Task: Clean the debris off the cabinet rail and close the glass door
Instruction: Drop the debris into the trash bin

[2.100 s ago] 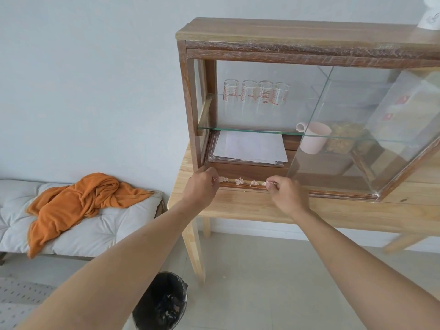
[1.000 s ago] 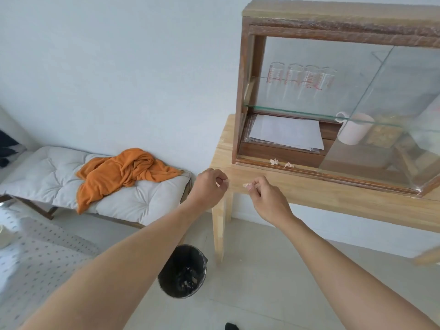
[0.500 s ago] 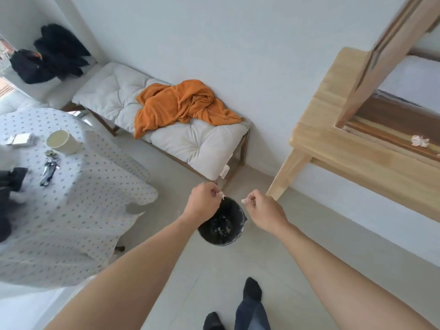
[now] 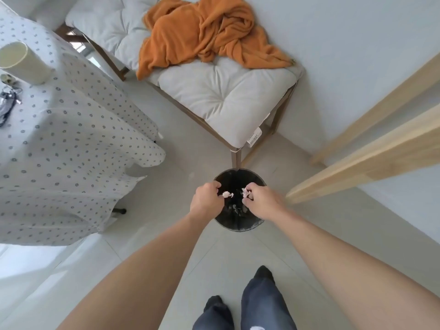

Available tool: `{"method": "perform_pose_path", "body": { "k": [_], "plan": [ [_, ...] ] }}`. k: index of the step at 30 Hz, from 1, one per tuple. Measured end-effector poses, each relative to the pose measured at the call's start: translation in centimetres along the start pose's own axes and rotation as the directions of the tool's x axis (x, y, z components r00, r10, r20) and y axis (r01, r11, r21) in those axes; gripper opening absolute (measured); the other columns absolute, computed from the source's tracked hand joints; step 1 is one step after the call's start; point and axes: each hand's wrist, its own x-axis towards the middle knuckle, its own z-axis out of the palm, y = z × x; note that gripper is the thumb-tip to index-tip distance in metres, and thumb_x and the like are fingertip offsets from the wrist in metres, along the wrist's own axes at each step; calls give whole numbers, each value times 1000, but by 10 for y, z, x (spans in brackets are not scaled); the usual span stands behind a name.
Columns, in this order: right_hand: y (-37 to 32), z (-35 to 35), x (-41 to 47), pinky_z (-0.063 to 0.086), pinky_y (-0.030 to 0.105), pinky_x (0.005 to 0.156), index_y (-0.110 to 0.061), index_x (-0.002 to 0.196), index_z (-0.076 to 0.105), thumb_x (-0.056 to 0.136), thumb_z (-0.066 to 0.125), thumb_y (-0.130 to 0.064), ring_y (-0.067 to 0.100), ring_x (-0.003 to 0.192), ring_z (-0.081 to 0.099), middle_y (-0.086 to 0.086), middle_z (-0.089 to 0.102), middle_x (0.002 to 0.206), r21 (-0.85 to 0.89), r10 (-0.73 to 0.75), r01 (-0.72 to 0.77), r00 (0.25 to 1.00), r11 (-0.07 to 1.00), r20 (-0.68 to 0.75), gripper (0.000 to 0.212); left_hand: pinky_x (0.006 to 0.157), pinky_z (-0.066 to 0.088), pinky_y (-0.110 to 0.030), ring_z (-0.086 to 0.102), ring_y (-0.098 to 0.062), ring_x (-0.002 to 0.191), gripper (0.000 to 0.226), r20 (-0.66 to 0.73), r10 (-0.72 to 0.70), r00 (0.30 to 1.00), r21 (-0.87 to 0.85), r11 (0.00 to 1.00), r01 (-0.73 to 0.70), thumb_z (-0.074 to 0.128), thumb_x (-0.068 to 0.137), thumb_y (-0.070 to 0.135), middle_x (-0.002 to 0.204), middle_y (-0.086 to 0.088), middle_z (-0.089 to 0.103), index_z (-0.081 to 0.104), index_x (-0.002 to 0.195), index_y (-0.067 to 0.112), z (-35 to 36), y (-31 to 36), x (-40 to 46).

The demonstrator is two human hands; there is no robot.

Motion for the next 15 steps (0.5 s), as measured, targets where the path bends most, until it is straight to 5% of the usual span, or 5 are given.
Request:
{"method": "perform_pose_path", "body": {
  "k": [3,6,15],
  "plan": [
    [3,9,-1,58,50,96,-24,149,48,101,58,-30,35,119,68,6,73,132,-22,30,-30,999,999,25,49,93,53,-34,62,-29,118,48,41,18,999,23,1000,-19,57,97,11,139,-7,61,53,145,14,0,-15,3],
    [-2,-4,-25,55,46,100,-24,158,42,103,56,-29,33,128,65,5,69,142,-4,58,-58,998,998,5,57,82,48,-26,64,-25,116,47,63,38,997,47,998,-41,57,100,17,139,-5,61,51,146,20,-15,-16,-14],
    [-66,-145,-176,52,45,107,-29,157,44,105,50,-41,26,136,62,-1,63,152,52,71,-60,967,997,-245,54,100,47,-37,55,-28,128,56,37,267,963,192,944,-269,60,98,29,147,-6,54,42,150,22,-135,81,-119]
  ]
}}
